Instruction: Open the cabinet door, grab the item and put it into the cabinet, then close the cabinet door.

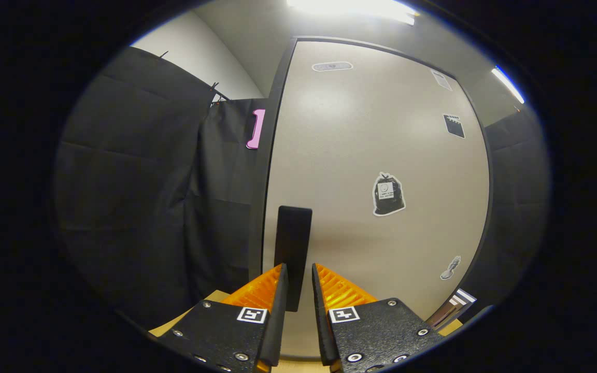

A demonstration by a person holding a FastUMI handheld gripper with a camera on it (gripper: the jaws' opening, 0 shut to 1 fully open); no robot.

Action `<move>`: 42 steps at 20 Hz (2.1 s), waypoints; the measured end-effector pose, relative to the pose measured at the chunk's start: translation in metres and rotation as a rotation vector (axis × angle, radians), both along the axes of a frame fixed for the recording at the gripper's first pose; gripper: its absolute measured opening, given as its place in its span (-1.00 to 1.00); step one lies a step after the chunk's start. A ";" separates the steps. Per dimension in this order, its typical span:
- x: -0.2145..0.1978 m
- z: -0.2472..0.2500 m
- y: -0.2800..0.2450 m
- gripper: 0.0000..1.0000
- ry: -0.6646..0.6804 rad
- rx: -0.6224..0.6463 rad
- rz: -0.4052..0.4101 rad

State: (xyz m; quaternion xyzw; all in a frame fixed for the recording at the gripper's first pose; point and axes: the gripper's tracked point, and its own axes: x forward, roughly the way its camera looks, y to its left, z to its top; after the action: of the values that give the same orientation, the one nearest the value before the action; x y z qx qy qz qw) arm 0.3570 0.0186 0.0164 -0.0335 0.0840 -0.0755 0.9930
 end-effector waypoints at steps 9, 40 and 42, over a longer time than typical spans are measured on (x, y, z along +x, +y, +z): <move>-0.002 -0.003 0.012 -0.98 0.001 0.009 0.042; -0.039 -0.006 0.023 -0.64 0.001 0.111 0.128; -0.053 -0.003 0.021 -0.64 0.003 0.113 0.155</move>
State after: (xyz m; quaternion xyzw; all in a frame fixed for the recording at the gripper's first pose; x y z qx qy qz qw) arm 0.3038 0.0393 0.0133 0.0161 0.0867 0.0067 0.9961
